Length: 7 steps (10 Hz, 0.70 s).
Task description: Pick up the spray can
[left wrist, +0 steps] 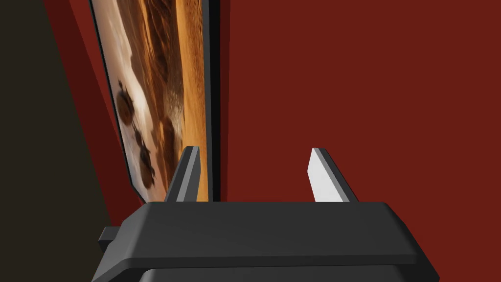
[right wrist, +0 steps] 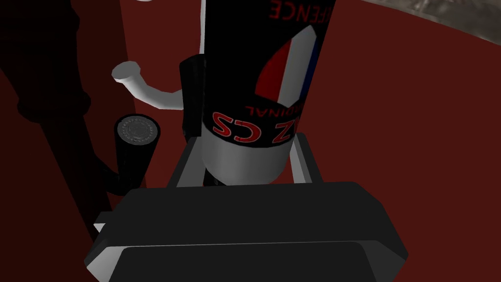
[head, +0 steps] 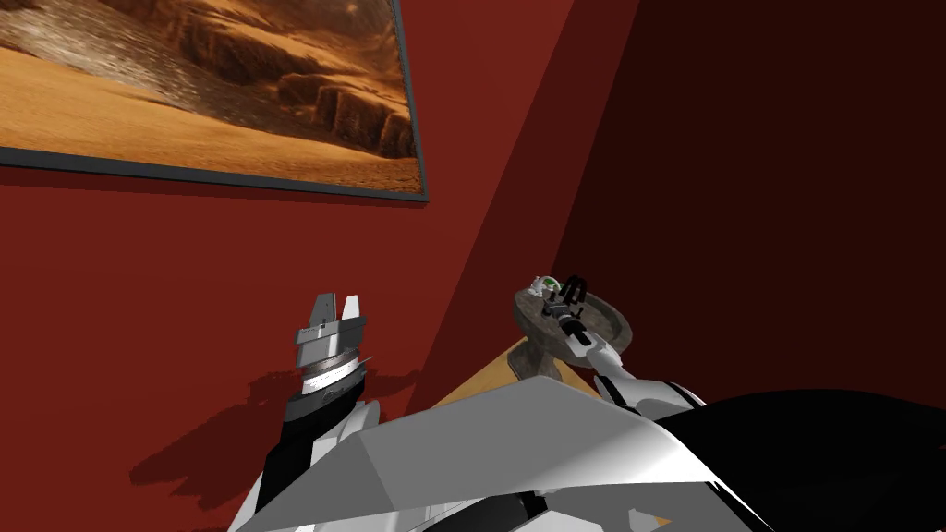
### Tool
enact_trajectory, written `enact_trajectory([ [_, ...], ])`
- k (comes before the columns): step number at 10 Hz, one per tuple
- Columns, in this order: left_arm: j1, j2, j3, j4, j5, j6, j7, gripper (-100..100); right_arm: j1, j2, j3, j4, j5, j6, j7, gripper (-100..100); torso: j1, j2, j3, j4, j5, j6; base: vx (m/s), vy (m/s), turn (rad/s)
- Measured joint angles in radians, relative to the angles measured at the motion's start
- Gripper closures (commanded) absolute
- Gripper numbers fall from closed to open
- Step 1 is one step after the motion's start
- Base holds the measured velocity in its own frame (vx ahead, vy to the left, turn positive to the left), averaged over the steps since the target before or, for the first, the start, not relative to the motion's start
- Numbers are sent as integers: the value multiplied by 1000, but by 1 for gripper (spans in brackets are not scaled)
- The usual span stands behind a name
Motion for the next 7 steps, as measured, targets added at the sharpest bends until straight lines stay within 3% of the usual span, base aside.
enact_trajectory([
  [2,0,0,0,0,0,0,0,0,1,-32,1,53,-49,-21,20,100,-1,0,0,0,0,1,-43,35,146],
  [5,0,0,0,0,0,0,0,0,22,-59,1,52,-116,-6,49,100,-2,0,0,0,0,2,-37,22,84],
  [6,0,0,0,0,0,0,0,0,10,-66,2,85,-123,-23,53,100,-2,-1,-1,0,0,3,-4,6,-19],
  [7,0,0,0,0,0,0,0,0,10,-67,2,90,-123,-28,54,0,-3,-2,-1,0,0,2,0,0,0],
])
